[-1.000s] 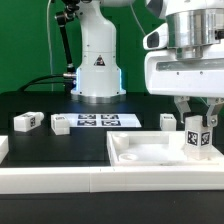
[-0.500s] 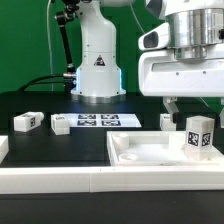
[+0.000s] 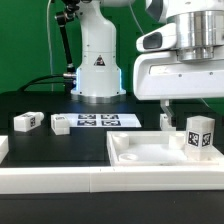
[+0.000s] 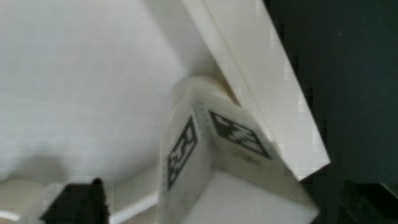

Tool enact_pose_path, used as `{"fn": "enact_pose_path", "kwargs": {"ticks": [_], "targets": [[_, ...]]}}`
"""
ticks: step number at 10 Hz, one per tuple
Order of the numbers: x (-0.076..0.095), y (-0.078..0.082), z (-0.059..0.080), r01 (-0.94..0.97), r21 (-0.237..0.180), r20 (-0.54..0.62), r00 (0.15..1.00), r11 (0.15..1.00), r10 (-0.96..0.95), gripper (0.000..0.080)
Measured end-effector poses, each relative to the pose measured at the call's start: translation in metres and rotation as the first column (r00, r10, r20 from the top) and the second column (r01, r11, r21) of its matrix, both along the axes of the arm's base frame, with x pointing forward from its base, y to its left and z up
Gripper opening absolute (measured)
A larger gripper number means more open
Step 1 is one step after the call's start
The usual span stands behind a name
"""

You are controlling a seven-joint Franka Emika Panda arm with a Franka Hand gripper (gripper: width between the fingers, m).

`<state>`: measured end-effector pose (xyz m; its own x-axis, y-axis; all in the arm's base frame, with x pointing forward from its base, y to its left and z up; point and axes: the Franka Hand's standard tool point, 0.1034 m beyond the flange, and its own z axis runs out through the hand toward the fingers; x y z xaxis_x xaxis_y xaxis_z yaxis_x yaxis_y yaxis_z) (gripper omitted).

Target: Assemble square table

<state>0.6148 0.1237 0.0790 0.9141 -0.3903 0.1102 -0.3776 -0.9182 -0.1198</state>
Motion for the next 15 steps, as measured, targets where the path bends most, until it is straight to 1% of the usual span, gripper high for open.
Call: {"fn": "enact_pose_path", "kwargs": {"ticks": [2,3,5,7,9,11,13,14,15], "targets": [[-0.001,0.005,0.001,-0.126,-0.029,0.001,0.992,0.992,0.126,0.0649],[-0.001,0.006,0.001,-0.237,-0.055,0.004,0.971,0.970,0.237,0.0649],[0.001,-0.001,0.001,-0.386,-0.081,0.005,0.922,0.919,0.387,0.0649],[0.002,-0.003,0.001,-0.554,-0.116,-0.004,0.830,0.824,0.557,0.0649],[0.002,-0.005,0.001,-0.655,-0.136,-0.012,0.751,0.743,0.660,0.0649],[0.002,-0.005,0.001,-0.664,-0.137,-0.013,0.743,0.735,0.669,0.0637],[0.002,-0.005,0.001,-0.637,-0.132,-0.010,0.767,0.760,0.642,0.0285],[0.002,-0.005,0.001,-0.628,-0.130,-0.009,0.774,0.767,0.633,0.0285],[0.002,-0.004,0.001,-0.574,-0.119,-0.004,0.816,0.810,0.578,0.0290]]}}
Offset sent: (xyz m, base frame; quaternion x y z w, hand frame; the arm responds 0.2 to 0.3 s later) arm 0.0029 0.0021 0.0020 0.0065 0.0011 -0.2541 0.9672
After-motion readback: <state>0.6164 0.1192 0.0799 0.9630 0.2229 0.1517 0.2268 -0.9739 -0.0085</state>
